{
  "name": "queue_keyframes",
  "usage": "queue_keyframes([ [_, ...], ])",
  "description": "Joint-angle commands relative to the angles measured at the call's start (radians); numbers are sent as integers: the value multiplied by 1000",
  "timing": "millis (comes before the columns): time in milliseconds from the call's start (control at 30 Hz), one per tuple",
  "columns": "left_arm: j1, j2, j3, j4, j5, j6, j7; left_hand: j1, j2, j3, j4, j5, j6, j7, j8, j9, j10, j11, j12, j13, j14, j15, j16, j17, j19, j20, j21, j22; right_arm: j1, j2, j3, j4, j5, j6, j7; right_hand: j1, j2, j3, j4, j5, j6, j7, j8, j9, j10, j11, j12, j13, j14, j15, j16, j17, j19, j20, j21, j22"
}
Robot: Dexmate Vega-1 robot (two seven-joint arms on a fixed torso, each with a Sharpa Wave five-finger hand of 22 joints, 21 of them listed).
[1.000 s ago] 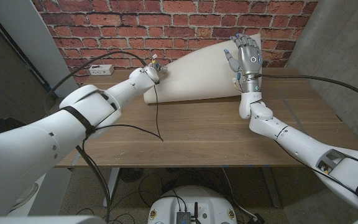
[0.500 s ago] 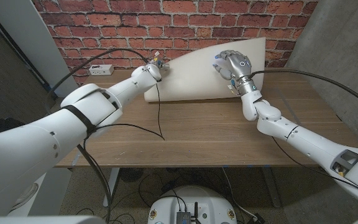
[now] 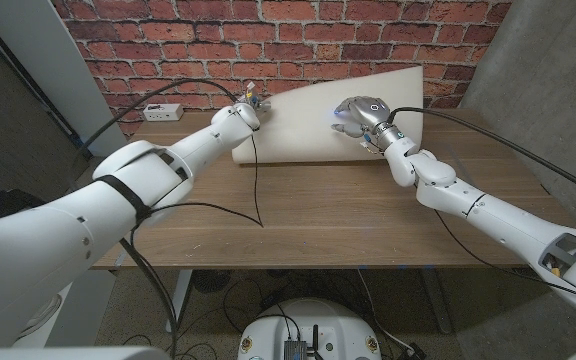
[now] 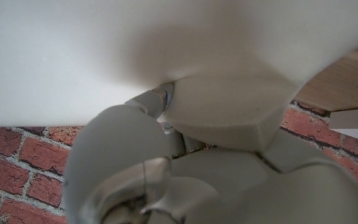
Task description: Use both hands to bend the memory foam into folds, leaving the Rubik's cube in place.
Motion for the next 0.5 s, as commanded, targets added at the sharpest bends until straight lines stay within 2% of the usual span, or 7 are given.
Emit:
queue_keyframes([
  [33,47,52,-6,-135,18,52,13,-7,11,-2,-1,-4,6,-5,-7,3,71,-65,-4,0,-15,-12,-2,5,-19,-1,3,0,22,24,-4,-11,-8,-56,184,4,55,20,10,9,0,-9,-11,2,9,2,-9,2,7,-123,1,7,3,2,-5,2],
  [133,61,64,-10,-165,27,48,28,-10,12,-3,2,-4,0,-13,-10,2,68,-64,-7,-3,-21,-14,-2,5,-26,0,3,-1,28,33,-6,-8,-5,-79,217,-2,68,25,16,8,-19,-14,-25,3,-2,-3,-20,2,2,-121,-4,7,-1,1,-10,2],
  [200,73,74,-15,-186,31,39,38,-13,12,-4,4,-4,-2,-15,-11,2,66,-65,-9,-4,-22,-12,-2,5,-30,1,3,-1,36,37,-14,-6,-10,-94,242,-5,72,27,18,6,-30,-10,-33,3,-5,8,-26,2,-1,-117,-8,6,-3,1,-12,2],
  [500,114,110,-19,-280,81,59,94,-24,14,-7,15,-4,-16,-28,-17,0,45,-62,-24,-11,-47,-12,-7,7,-54,8,0,-1,71,68,-48,24,-21,-147,325,-22,61,18,23,0,-54,-8,-49,3,-13,12,-38,2,2,-107,-10,6,-3,9,-17,2],
])
